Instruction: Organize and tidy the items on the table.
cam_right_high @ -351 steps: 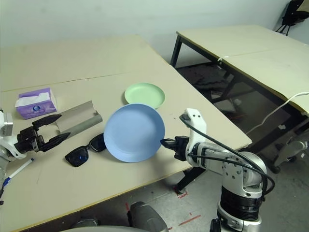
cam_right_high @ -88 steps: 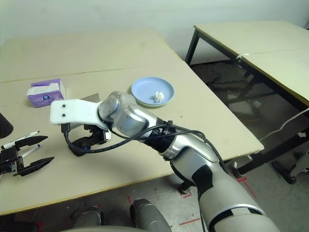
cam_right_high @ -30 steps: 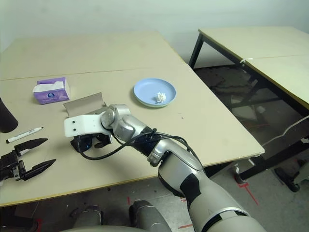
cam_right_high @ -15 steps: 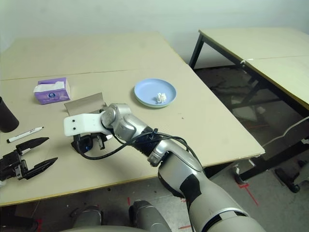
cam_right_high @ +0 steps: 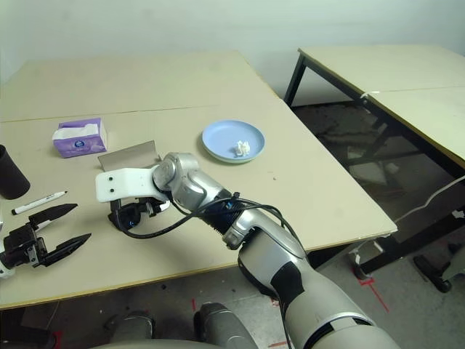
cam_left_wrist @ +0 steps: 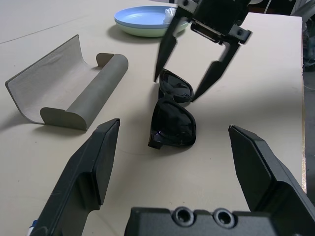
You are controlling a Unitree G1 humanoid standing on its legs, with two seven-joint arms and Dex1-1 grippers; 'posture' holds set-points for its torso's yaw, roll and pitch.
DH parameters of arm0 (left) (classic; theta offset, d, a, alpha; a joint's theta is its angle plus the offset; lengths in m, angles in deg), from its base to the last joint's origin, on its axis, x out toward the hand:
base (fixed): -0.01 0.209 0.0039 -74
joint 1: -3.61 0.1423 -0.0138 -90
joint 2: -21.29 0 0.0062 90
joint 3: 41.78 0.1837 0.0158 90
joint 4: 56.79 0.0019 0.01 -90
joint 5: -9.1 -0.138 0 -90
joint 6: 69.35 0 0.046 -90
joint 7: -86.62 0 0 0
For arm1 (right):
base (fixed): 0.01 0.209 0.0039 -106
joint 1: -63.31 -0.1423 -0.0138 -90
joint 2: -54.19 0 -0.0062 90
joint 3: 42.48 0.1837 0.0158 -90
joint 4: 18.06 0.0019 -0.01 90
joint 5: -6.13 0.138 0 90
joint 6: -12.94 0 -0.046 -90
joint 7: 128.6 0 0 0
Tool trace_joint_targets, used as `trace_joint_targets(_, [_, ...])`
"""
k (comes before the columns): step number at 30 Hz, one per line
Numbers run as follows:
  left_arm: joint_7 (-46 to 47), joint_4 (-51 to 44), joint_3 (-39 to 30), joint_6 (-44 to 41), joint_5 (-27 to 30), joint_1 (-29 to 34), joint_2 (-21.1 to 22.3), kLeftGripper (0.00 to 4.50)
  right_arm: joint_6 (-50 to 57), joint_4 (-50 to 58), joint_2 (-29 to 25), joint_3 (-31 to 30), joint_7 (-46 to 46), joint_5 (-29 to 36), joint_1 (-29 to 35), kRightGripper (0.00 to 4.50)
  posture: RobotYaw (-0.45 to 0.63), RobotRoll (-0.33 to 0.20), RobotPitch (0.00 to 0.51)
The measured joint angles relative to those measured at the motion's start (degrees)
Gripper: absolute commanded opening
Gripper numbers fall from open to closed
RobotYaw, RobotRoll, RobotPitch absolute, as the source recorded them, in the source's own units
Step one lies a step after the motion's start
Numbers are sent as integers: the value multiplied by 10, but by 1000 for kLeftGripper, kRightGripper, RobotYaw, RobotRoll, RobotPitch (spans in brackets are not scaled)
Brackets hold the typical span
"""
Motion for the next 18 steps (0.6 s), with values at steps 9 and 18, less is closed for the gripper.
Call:
trace_joint_targets(9, [0, -6, 0, 2, 0, 18, 0, 4500, -60, -84, 21, -1, -28, -23, -2, 4472, 59, 0, 49])
trace_joint_targets(18, [-10, 13, 0, 27, -1, 23, -6, 4500, -77, -95, 20, 1, -17, -29, -9, 4472, 51, 0, 42])
